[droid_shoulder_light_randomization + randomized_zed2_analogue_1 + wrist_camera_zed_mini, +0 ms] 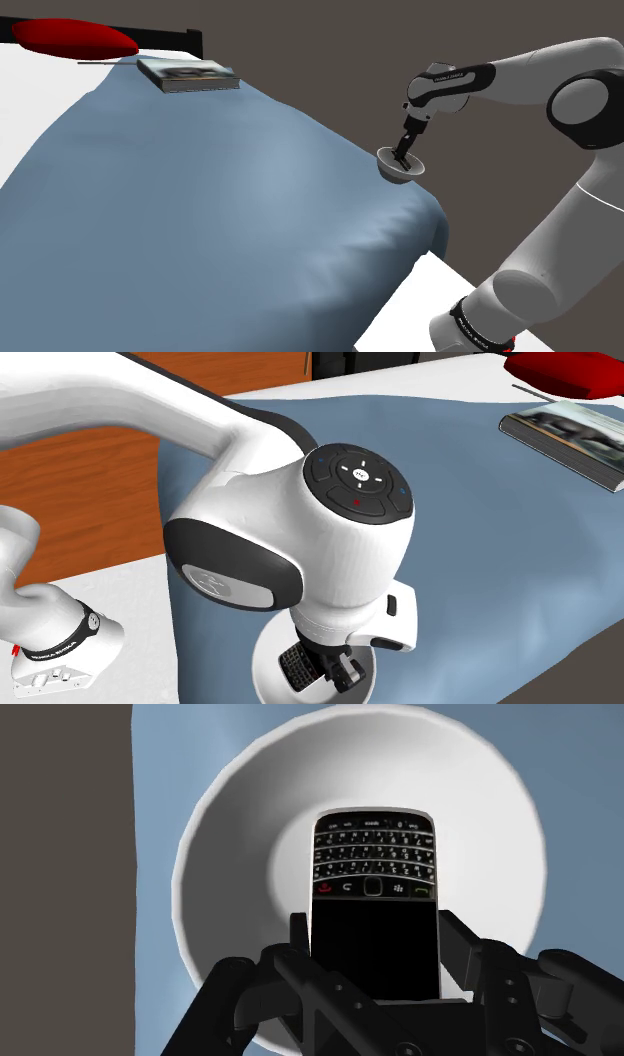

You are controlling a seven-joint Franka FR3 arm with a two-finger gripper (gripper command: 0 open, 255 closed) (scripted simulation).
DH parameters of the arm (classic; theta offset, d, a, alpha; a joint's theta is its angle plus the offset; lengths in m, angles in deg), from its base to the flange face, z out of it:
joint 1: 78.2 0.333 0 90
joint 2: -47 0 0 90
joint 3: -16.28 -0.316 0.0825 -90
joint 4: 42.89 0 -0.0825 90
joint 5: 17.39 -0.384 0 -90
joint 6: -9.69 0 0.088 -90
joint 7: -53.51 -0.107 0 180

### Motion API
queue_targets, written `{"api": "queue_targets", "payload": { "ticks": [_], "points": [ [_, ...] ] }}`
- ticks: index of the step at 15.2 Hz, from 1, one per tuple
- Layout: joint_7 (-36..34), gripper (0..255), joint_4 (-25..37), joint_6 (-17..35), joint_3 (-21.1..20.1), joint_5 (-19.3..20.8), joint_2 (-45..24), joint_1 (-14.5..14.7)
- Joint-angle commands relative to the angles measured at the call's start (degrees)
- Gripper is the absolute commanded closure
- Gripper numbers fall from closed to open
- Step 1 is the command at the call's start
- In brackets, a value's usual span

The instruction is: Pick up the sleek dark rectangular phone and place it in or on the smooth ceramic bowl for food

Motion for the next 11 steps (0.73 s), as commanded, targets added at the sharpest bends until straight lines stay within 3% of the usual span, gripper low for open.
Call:
{"api": "queue_targets", "payload": {
  "ticks": [1, 5, 6, 11],
  "points": [
    [0.00, 255, -0.12, 0.10, 0.00, 0.01, 0.05, 0.00],
    [0.00, 255, -0.12, 0.10, 0.00, 0.01, 0.05, 0.00],
    [0.00, 0, -0.12, 0.10, 0.00, 0.01, 0.04, 0.00],
    [0.00, 0, -0.12, 0.10, 0.00, 0.01, 0.04, 0.00]
  ]
}}
